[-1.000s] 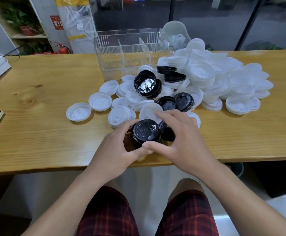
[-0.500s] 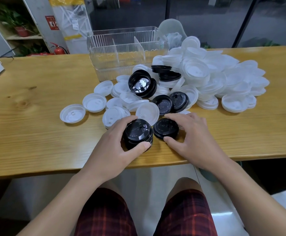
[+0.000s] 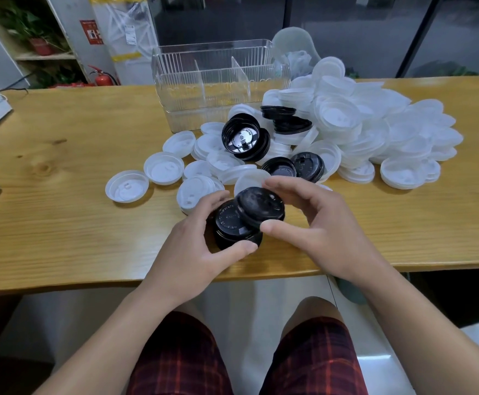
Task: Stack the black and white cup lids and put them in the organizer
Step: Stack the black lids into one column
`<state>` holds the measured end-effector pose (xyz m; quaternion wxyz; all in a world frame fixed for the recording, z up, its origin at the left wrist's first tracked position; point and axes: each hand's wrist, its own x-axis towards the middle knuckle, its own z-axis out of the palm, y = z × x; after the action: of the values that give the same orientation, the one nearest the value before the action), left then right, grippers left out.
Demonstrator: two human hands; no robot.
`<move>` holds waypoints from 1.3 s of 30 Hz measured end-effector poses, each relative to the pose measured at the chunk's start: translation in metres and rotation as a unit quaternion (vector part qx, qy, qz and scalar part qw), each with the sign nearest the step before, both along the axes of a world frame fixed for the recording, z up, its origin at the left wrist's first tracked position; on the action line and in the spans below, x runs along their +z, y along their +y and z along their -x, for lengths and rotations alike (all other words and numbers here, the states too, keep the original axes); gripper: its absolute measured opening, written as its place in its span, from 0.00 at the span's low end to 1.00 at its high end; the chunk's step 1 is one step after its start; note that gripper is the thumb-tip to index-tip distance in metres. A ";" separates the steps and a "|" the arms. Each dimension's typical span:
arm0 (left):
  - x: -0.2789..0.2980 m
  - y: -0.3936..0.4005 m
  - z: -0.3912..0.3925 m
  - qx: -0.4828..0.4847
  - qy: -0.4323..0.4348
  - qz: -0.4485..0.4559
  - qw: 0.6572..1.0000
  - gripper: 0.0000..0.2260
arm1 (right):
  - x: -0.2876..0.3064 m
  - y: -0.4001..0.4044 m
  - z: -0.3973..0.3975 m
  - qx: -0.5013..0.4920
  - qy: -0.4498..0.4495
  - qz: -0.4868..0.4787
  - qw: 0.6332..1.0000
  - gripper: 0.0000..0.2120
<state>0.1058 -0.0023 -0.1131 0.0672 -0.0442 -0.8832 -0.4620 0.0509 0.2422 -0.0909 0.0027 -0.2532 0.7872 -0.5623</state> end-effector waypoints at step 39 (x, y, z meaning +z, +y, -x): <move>0.000 -0.008 0.002 -0.015 0.014 0.004 1.000 0.41 | 0.000 -0.025 0.008 0.124 -0.044 -0.040 0.991 0.35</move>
<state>0.1038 -0.0101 -0.1127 0.0729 -0.0640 -0.8834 -0.4585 0.0427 0.2171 -0.0913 0.1168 -0.3239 0.7704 -0.5366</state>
